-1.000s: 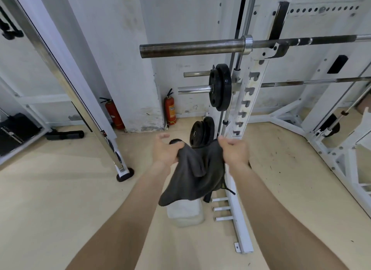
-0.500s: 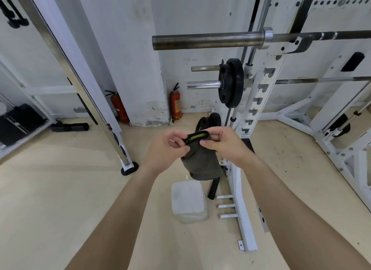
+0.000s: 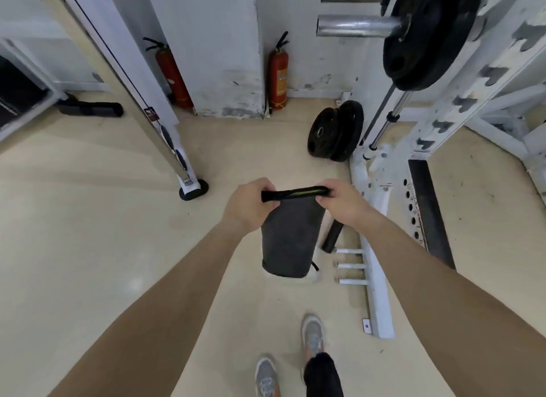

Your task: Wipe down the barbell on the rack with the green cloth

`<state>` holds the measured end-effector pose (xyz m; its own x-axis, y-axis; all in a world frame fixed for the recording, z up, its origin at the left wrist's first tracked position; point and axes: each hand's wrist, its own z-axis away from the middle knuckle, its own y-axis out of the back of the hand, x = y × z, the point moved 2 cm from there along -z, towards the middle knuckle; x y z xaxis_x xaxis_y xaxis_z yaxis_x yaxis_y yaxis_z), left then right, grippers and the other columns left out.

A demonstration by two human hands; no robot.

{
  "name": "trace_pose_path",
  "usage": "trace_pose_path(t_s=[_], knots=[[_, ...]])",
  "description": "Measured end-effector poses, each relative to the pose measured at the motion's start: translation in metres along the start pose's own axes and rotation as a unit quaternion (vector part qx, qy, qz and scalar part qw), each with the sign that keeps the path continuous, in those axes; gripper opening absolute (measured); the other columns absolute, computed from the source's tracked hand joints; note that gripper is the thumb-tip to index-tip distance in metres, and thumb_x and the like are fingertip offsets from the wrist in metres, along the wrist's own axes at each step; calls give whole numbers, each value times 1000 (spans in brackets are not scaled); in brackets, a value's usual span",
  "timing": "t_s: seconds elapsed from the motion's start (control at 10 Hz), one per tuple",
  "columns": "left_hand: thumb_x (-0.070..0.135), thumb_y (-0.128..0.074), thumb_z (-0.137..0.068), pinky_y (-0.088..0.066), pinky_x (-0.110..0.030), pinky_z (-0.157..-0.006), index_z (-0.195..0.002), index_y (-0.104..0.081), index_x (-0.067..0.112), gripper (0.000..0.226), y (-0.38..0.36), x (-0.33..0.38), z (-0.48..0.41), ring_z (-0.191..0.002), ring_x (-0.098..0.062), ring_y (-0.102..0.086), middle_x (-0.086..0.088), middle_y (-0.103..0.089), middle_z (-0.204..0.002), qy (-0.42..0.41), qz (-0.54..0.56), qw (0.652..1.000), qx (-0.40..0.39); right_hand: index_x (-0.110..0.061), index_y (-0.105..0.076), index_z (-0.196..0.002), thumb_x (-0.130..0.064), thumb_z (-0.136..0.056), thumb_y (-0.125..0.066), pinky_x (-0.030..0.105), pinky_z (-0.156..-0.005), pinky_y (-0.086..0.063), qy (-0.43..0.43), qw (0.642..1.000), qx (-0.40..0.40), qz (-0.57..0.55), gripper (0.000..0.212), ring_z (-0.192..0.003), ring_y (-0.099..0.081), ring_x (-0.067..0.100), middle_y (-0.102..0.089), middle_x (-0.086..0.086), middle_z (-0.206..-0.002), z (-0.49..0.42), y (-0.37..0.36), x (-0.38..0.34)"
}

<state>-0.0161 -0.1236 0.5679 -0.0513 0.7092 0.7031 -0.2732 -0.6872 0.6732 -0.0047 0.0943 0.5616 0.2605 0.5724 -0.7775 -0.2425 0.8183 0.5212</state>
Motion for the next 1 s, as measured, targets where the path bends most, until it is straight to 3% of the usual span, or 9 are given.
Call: trace_pose_path(t_s=[0.2, 0.3, 0.4, 0.5, 0.6, 0.7, 0.8, 0.9, 1.0], knots=[[17, -64, -89, -40, -29, -59, -97, -64, 26, 12, -96, -111, -70, -70, -17, -57, 10, -61, -78, -14, -87, 995, 38, -32, -61, -93, -5, -94, -59, 22, -76, -42, 10, 1000, 16, 19, 27, -88, -60, 16, -64, -10, -88, -93, -83, 116], [4, -56, -89, -41, -28, -61, -103, -63, 21, 23, -167, -170, -81, -72, -20, -58, 5, -65, -86, -27, -128, 991, 2, -31, -64, -98, -8, -95, -59, 14, -73, -40, -17, 999, 20, 25, 24, -86, -59, 9, -63, -17, -89, -111, -125, 189], [-2, -49, -87, -49, -35, -65, -107, -61, 22, 34, -247, -232, -78, -77, -22, -60, 4, -67, -97, 7, -146, 987, -61, -28, -68, -100, -8, -94, -61, 23, -75, -45, -61, 998, 15, 32, 22, -87, -60, 6, -66, -16, -91, -113, -175, 275], [4, -47, -94, -51, -36, -67, -109, -61, 22, 27, -318, -290, -65, -77, -23, -59, -2, -66, -97, 79, -121, 978, -151, -27, -70, -103, -10, -96, -60, 28, -76, -46, -122, 991, -40, 45, 20, -92, -62, 18, -68, -9, -98, -105, -228, 357], [7, -50, -96, -52, -31, -67, -107, -63, 25, 25, -360, -325, -58, -78, -20, -60, -1, -66, -97, 150, -68, 969, -185, -25, -69, -106, -11, -95, -58, 24, -69, -40, -180, 979, -82, 53, 21, -93, -63, 21, -67, -5, -98, -102, -259, 406], [6, -53, -93, -53, -22, -64, -100, -66, 26, 25, -373, -338, -71, -79, -19, -64, 3, -67, -93, 187, 17, 974, -125, -27, -68, -105, -10, -96, -55, 22, -66, -41, -190, 980, -54, 15, 23, -88, -62, 21, -68, -3, -99, -123, -266, 419], [5, -57, -90, -44, -3, -64, -102, -67, 26, 26, -368, -338, -103, -89, -14, -64, 9, -67, -97, 207, 77, 974, -47, -25, -69, -113, -11, -96, -58, 20, -72, -43, -178, 984, -17, -13, 25, -95, -63, 20, -67, -4, -105, -163, -260, 411], [15, -66, -90, -45, -17, -93, -133, -55, 25, 45, -362, -335, -128, -115, -18, -59, 5, -62, -126, 219, 99, 971, -11, -22, -49, -144, -15, -95, -61, 27, -94, -43, -200, 980, -15, -5, 51, -123, -56, 24, -58, 1, -136, -195, -254, 401], [26, -63, -92, -41, -35, -104, -153, -29, 20, 70, -354, -328, -127, -132, -23, -47, -2, -45, -149, 255, 7, 964, -68, -14, -28, -155, -18, -95, -59, 34, -91, -43, -263, 960, -46, 83, 68, -127, -51, 31, -48, 10, -147, -196, -247, 387]])
